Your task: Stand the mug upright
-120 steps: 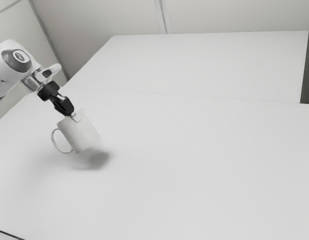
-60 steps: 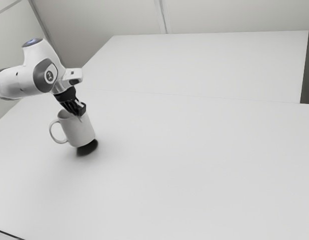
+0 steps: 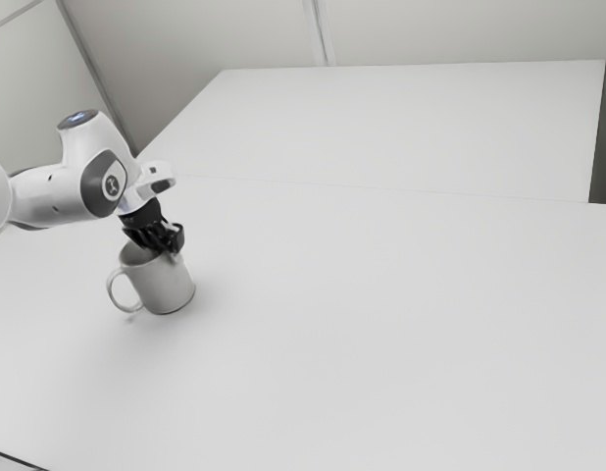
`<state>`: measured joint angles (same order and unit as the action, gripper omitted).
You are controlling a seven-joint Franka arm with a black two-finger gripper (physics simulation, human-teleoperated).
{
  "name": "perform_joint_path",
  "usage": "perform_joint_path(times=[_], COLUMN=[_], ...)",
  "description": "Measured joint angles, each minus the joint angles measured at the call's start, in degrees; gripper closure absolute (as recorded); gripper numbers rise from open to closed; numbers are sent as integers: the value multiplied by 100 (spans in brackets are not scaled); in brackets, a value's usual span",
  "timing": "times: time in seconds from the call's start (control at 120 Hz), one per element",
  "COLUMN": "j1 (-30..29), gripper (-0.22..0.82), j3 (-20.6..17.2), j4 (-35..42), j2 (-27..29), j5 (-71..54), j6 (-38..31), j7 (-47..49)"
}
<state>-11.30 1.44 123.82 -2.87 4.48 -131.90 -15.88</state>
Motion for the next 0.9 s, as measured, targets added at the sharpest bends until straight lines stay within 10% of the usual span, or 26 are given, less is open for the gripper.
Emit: perform_joint_path(times=[0.308, 0.9], j1=[32, 360], gripper=[12, 1], j3=[-114, -85], j4=[-517, -3999], j2=[274, -338], j5=[10, -65], j6=[381, 3570], j7=[285, 483])
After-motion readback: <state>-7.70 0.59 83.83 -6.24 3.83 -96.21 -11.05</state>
